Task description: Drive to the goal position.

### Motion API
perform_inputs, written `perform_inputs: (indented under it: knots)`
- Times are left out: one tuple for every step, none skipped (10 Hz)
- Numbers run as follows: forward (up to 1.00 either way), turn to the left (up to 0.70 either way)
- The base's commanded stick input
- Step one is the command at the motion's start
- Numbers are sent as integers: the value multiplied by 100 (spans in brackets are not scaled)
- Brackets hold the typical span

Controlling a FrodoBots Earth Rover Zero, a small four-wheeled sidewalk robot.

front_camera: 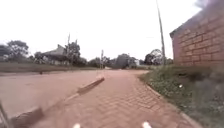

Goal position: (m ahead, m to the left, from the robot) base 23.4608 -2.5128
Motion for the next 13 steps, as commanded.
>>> perform_inputs:
  knots:
    - [50,0]
    - [50,0]
    - [50,2]
    - [50,5]
    - [50,5]
    - [50,4]
    - [50,3]
    - [50,2]
    - [50,0]
    - [50,4]
    - [50,10]
    - [50,-9]
    - [50,-34]
